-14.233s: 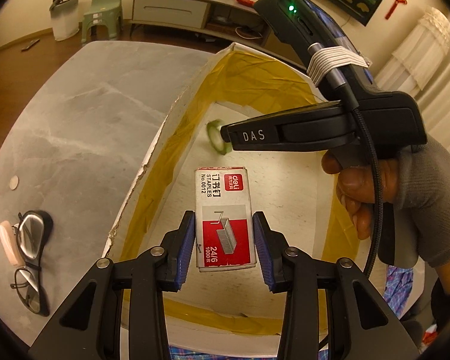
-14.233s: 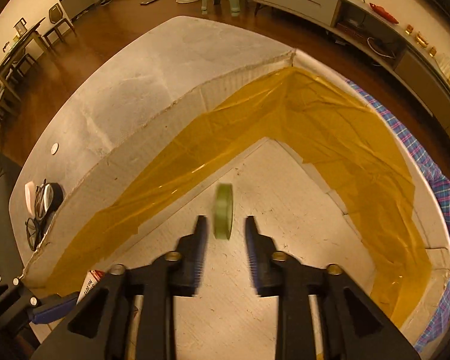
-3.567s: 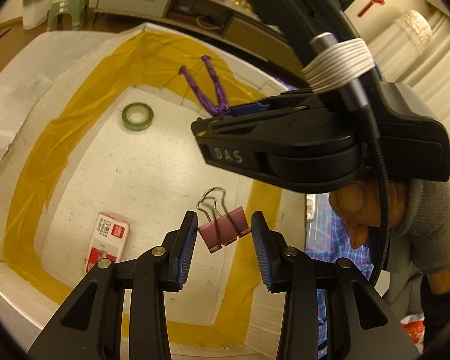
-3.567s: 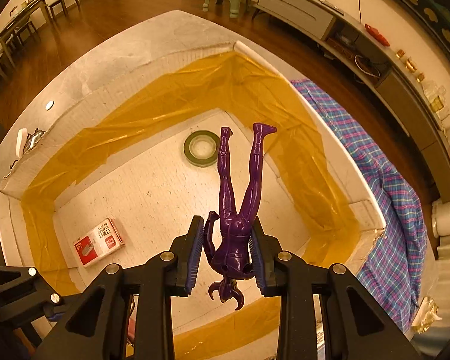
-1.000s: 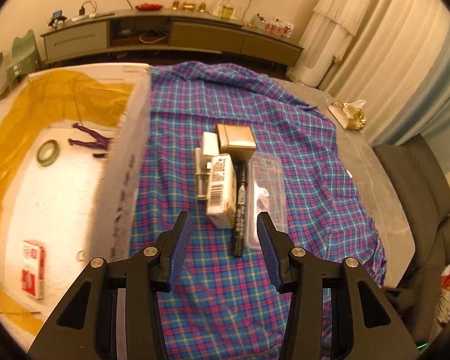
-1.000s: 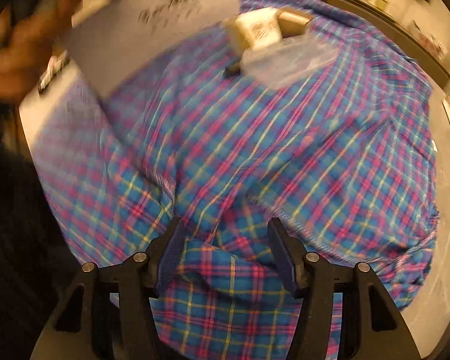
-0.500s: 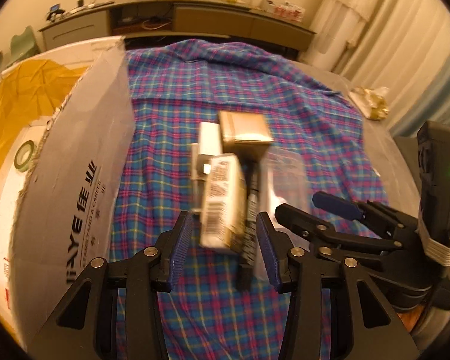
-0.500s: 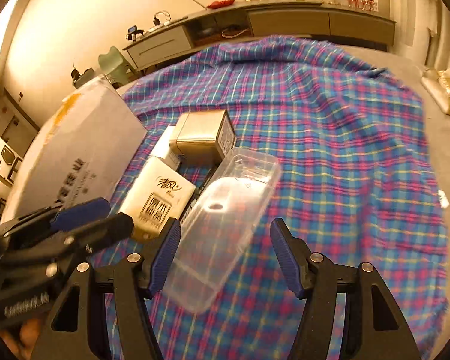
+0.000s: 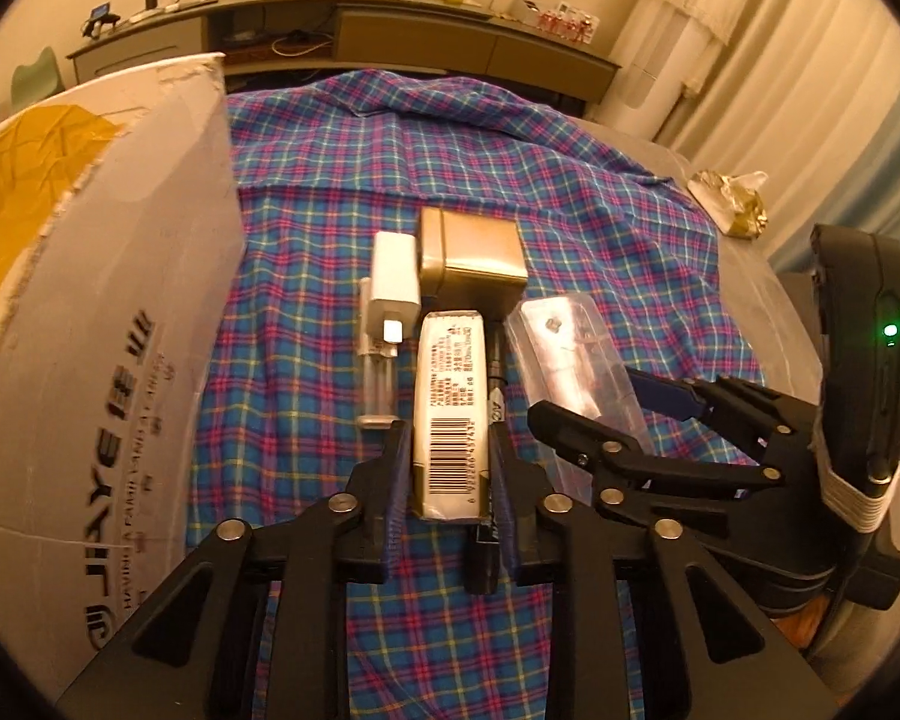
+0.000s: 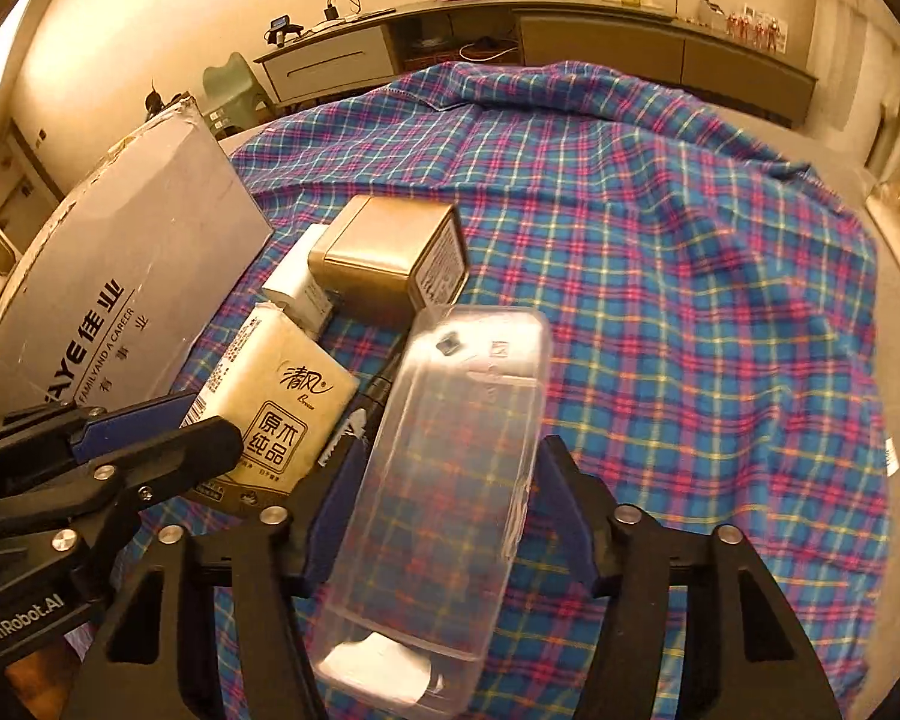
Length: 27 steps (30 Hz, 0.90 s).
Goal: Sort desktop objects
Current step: 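Close left tool on tissue pack while right tool grasps clear plastic case, then carry tissue pack in left tool while right tool carries plastic case to white box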
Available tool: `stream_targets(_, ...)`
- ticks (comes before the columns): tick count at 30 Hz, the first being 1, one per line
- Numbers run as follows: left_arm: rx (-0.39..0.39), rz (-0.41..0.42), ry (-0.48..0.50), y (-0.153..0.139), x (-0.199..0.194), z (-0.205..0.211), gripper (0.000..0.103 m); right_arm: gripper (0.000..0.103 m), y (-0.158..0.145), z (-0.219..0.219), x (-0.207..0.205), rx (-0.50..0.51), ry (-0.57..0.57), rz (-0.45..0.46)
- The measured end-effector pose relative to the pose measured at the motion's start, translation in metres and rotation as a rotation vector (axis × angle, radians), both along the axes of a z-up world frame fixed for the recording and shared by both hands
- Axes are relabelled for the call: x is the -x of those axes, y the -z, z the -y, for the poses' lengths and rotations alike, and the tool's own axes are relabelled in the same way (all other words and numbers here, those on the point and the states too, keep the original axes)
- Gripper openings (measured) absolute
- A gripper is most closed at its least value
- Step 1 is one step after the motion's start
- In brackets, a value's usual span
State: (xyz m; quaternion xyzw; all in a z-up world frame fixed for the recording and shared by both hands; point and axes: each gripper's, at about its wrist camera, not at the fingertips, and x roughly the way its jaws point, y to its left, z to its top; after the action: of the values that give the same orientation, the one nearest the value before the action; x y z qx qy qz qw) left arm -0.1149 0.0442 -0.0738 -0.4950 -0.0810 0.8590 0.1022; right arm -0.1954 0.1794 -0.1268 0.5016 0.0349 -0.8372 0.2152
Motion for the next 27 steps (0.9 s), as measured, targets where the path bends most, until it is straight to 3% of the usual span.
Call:
stream_targets(5,0.037,0.021,-0.019,0.012,0.005,-0.004,0.034,0.059,0.002,-0.005,-0.002,-0.028,0.010,-0.028)
stream_targets(9,0.047,0.012,-0.026,0.014,0.004,-0.004,0.024,0.060,0.000,-0.016,-0.035,-0.096,-0.029,-0.057)
stream_targets(10,0.046,0.005,-0.027,0.012,0.003,-0.003,0.024,0.055,0.000,-0.014,-0.036,-0.119,-0.043,-0.066)
stream_targets(13,0.034,-0.025,-0.027,0.000,-0.003,-0.002,0.023,0.053,-0.011,-0.021,-0.034,-0.052,-0.025,-0.054)
stream_targets(16,0.023,-0.053,-0.024,-0.012,-0.009,0.000,0.023,0.053,-0.027,-0.024,-0.037,-0.041,-0.026,-0.106)
stream_targets(27,0.005,-0.129,-0.028,-0.045,-0.035,0.021,0.023,0.053,-0.056,-0.029,-0.058,0.022,-0.010,-0.162)
